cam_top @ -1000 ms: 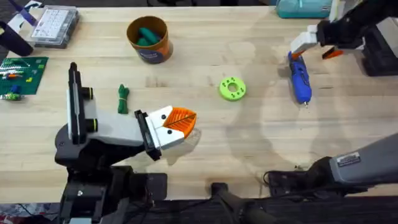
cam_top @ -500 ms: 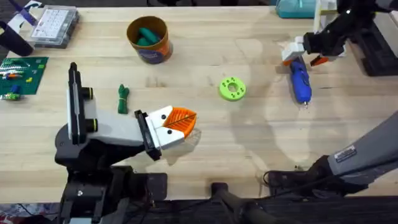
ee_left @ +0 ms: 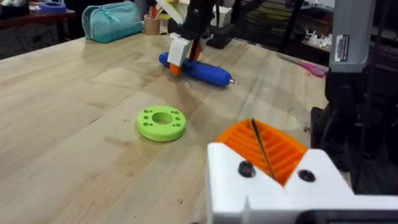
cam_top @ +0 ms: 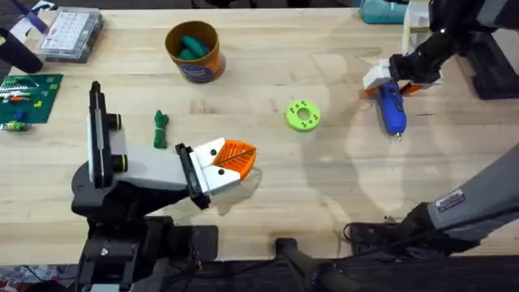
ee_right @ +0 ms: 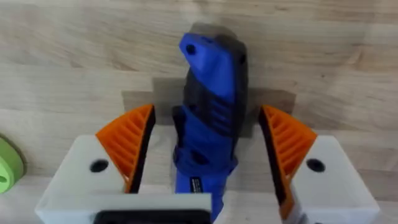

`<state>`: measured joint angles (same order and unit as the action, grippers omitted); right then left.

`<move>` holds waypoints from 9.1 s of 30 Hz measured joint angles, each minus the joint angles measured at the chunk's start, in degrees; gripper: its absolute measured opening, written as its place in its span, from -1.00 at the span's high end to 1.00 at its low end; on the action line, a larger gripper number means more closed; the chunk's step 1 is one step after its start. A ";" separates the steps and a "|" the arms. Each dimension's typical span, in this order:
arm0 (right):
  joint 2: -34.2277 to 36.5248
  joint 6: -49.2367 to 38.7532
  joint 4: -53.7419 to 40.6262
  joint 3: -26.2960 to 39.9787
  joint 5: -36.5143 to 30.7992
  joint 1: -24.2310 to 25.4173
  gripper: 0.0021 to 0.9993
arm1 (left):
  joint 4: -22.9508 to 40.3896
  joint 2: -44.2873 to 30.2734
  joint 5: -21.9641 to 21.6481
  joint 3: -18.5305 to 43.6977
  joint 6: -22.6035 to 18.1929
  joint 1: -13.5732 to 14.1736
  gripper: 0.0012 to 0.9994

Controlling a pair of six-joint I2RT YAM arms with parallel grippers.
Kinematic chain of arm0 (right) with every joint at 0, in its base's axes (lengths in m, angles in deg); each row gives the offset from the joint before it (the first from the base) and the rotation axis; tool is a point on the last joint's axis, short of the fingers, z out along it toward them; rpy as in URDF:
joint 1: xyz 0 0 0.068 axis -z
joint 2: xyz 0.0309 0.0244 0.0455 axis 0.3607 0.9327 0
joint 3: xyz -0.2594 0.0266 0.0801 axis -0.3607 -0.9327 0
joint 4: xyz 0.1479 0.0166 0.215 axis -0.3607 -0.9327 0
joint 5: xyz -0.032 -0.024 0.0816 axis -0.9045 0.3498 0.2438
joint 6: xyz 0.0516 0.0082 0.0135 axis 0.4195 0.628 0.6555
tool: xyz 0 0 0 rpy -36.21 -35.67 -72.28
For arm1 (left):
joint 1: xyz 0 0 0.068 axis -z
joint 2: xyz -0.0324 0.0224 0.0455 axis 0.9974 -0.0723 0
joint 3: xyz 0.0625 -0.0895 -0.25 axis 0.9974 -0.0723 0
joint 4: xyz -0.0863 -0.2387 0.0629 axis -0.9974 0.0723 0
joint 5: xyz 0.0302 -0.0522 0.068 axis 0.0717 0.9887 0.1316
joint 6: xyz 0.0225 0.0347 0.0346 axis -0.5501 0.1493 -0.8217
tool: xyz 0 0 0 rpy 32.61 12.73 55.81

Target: Pick up the gripper from the table and insert it into the empty holder that is missing its gripper. Then pick up a screw, insert it into the mounting hole, and use the screwdriver to tighten it. Finally, clean up the table by picking up the vegetable and placing it into the bucket.

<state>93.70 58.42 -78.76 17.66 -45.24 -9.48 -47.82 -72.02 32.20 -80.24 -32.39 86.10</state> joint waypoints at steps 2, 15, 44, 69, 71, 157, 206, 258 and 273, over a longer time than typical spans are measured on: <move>0.09 0.00 0.15 0.00 -0.06 0.00 -0.98 | 0.00 0.00 0.00 0.00 0.00 -0.02 0.99; 0.33 -0.22 0.04 0.00 -1.02 0.00 -0.78 | 0.00 0.00 0.00 0.00 0.00 0.00 0.99; -0.26 2.41 -0.72 0.17 -1.53 -0.13 0.95 | 0.02 0.00 0.00 0.00 0.00 0.00 0.99; -18.13 11.73 -0.14 28.28 13.01 -2.11 0.95 | 0.02 0.00 0.00 0.00 0.00 0.00 0.99; -18.13 13.30 1.62 31.07 16.75 -2.48 0.95 | 0.02 0.00 0.00 0.00 0.00 0.00 0.99; -35.97 18.99 72.94 -9.33 58.44 -41.50 0.95 | 0.39 -0.01 0.23 0.04 0.00 0.00 0.99; -33.72 20.85 85.18 -16.34 59.13 -51.29 0.95 | 0.39 0.00 0.24 0.04 0.00 0.00 0.99; -30.62 21.05 90.11 -21.49 59.15 -54.10 0.95 | 0.39 0.00 0.22 0.04 0.00 0.00 0.99; -30.62 21.03 92.36 -24.11 59.13 -54.38 0.95 | 0.39 0.00 0.22 0.04 0.00 0.00 0.99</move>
<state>63.08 79.45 13.60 -6.44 13.88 -63.86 -47.42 -72.01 32.42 -80.20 -32.39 86.11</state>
